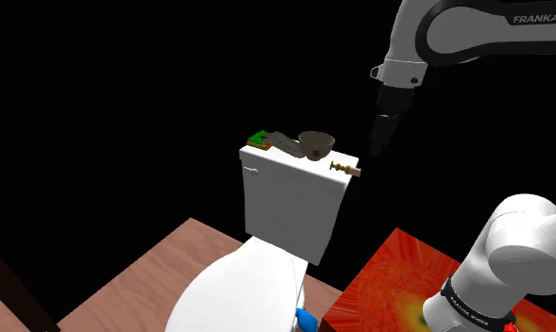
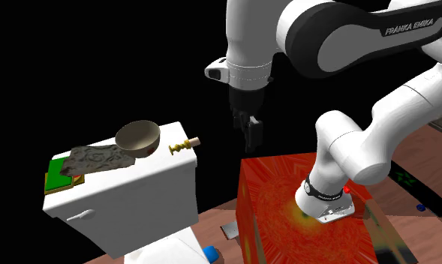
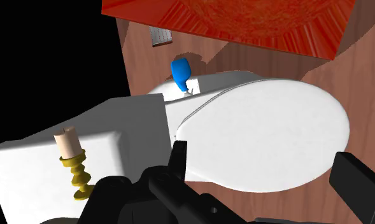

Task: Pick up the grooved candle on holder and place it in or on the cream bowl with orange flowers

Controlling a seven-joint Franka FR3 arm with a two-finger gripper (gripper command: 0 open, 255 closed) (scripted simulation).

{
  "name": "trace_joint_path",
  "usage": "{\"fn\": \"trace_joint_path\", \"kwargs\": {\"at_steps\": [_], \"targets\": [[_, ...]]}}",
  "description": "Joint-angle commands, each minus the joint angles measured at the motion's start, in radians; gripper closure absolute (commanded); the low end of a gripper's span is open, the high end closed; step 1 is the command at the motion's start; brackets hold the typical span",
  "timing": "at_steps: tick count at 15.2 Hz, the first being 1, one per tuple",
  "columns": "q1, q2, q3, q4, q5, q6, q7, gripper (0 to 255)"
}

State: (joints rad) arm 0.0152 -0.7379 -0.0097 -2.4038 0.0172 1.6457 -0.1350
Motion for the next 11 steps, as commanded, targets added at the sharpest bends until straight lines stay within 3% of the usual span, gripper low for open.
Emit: {"fn": "trace_joint_path", "kwargs": {"at_steps": [1, 11], "targets": [[0.000, 0.000, 0.000, 0.000, 0.000, 0.000, 0.000, 0], [-0.061, 0.218, -0.120, -0.051, -0.092, 0.297, -0.131, 0]]}}
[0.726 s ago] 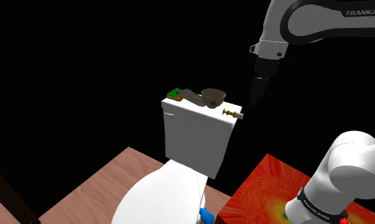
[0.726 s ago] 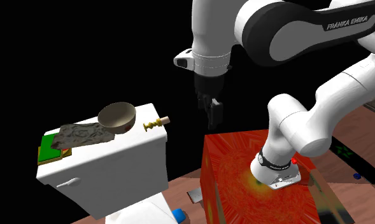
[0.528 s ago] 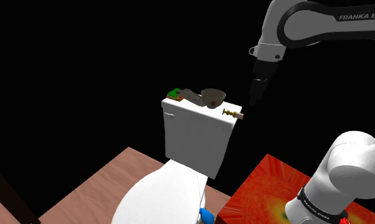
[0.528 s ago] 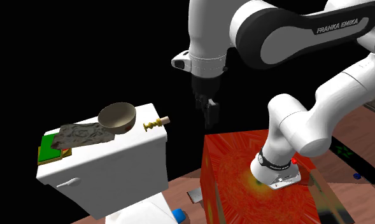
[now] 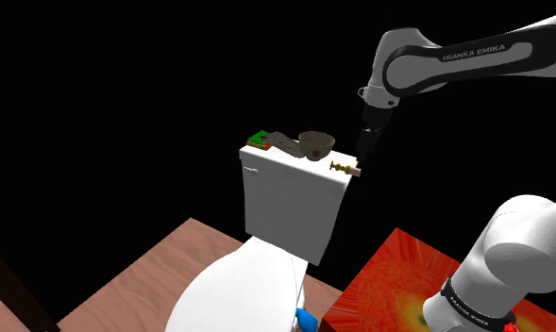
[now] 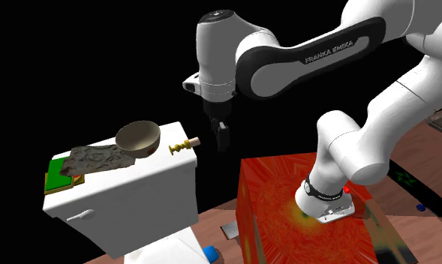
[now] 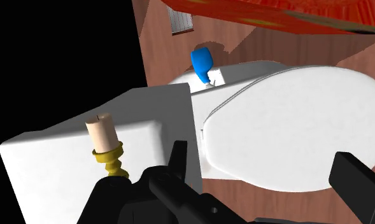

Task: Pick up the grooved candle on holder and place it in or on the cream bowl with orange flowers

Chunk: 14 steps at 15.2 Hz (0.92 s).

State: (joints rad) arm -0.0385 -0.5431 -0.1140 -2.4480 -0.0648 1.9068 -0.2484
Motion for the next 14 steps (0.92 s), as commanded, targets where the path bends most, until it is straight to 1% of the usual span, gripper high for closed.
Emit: {"fn": "trace_joint_path", "kwargs": {"at_steps": [1, 8, 14], "targets": [[-0.013, 0.052, -0.027, -0.004, -0.016, 0.065, -0.030, 0], [-0.042, 0.272, -0.109, 0.050, -0.033, 0.255, -0.122, 0], [-0.063, 0.484, -0.167, 0.148, 0.002, 0.387, -0.217, 0]]}}
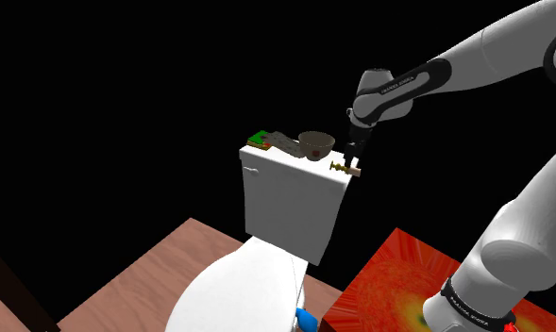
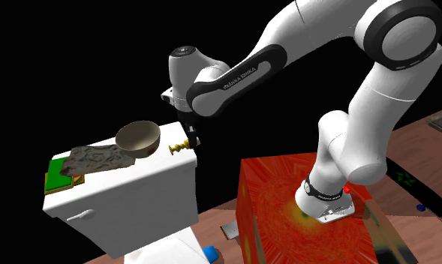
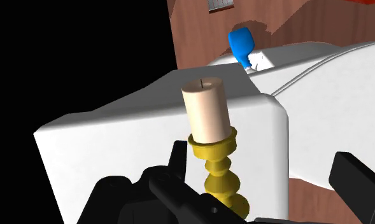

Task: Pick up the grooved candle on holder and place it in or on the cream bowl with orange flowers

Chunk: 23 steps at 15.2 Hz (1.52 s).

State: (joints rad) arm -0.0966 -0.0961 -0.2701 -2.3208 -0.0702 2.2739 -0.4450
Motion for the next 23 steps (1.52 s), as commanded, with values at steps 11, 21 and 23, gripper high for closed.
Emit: {"fn": "trace_joint_path", "kwargs": {"at_steps": [11, 21, 23], "targets": [[-0.016, 0.160, -0.021, 0.020, 0.050, 0.145, -0.064, 0], [-0.016, 0.160, -0.021, 0.020, 0.050, 0.145, -0.064, 255], [-0.016, 0.160, -0.021, 0.020, 0.050, 0.145, -0.064, 255]]}}
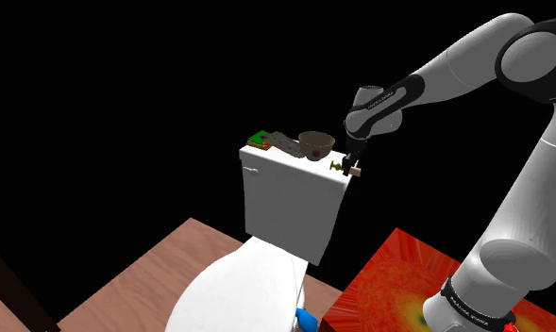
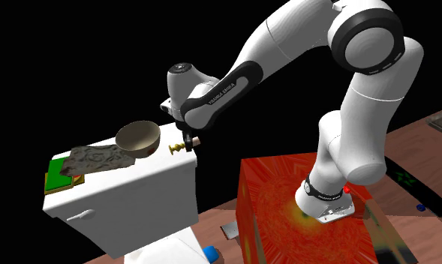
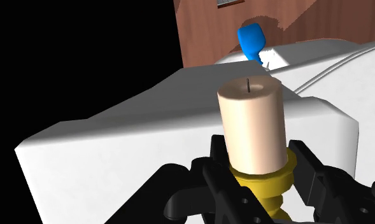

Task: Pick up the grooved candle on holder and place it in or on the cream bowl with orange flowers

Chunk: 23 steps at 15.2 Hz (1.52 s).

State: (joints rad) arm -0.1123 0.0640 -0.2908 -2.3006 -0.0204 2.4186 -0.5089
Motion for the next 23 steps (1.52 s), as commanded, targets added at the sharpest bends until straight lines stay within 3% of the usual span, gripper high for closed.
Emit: {"fn": "trace_joint_path", "kwargs": {"at_steps": [1, 4, 23], "targets": [[0.000, 0.000, 0.000, 0.000, 0.000, 0.000, 0.000, 255], [0.000, 0.000, 0.000, 0.000, 0.000, 0.000, 0.000, 255], [0.004, -0.143, 0.004, 0.117, -0.045, -0.255, 0.028, 255]]}}
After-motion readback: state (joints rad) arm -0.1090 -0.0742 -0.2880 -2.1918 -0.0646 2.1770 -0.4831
